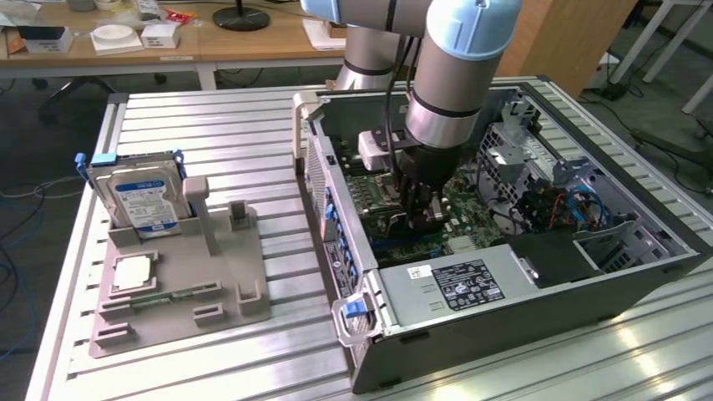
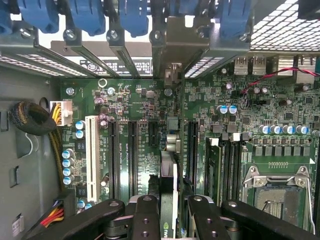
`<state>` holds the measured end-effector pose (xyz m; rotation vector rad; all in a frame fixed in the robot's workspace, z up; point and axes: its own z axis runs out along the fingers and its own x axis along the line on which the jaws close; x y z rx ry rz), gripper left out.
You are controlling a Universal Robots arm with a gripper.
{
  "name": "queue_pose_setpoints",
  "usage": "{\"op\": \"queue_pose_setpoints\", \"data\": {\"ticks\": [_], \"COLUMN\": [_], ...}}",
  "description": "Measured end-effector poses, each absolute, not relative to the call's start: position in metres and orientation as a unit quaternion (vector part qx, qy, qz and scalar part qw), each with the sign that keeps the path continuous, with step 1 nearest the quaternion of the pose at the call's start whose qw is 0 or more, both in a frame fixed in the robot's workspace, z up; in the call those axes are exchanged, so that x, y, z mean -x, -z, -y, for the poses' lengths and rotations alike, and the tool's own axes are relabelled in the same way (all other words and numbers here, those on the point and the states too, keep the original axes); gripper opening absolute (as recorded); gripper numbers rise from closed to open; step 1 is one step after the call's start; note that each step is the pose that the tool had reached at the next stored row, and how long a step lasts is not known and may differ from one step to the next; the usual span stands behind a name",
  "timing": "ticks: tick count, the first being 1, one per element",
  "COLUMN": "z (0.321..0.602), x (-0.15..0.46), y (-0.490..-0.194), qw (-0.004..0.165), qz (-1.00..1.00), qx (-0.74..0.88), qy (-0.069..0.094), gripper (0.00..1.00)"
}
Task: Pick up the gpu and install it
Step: 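Insert the gpu into the slot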
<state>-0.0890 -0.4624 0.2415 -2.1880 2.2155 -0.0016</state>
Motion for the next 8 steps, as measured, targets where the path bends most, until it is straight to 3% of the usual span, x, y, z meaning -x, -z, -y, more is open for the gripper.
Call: {"op": "queue_pose_setpoints", "data": {"ticks": [8], "z": [0.4623], "x": [0.0893], "y": [-0.2423], "qw": [0.014], "qz": [-0.711], "qx": [0.703], "qy": [0.001], "gripper": [0.27]}}
